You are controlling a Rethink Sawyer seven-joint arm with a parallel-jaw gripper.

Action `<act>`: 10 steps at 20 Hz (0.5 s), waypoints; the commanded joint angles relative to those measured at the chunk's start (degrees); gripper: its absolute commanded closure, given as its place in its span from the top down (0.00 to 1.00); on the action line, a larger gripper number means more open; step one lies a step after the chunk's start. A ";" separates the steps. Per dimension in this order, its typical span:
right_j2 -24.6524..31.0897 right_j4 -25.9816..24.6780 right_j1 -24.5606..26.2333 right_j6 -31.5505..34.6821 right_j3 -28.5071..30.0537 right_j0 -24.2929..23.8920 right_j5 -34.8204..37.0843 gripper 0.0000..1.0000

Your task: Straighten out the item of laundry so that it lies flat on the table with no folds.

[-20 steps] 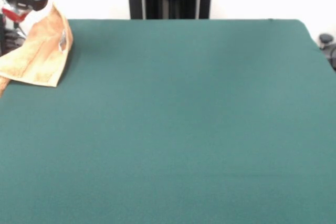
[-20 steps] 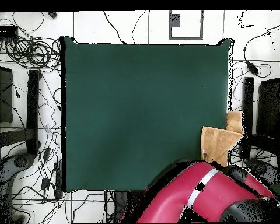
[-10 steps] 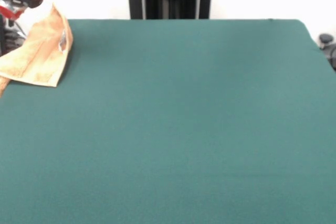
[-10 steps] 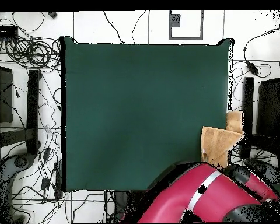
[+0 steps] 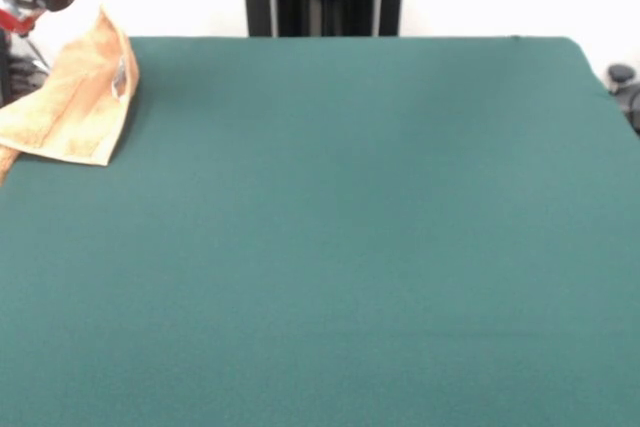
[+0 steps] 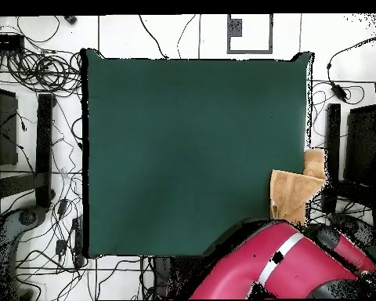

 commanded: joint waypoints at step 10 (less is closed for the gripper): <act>5.13 -1.22 2.48 2.41 -0.35 1.50 -1.44 0.00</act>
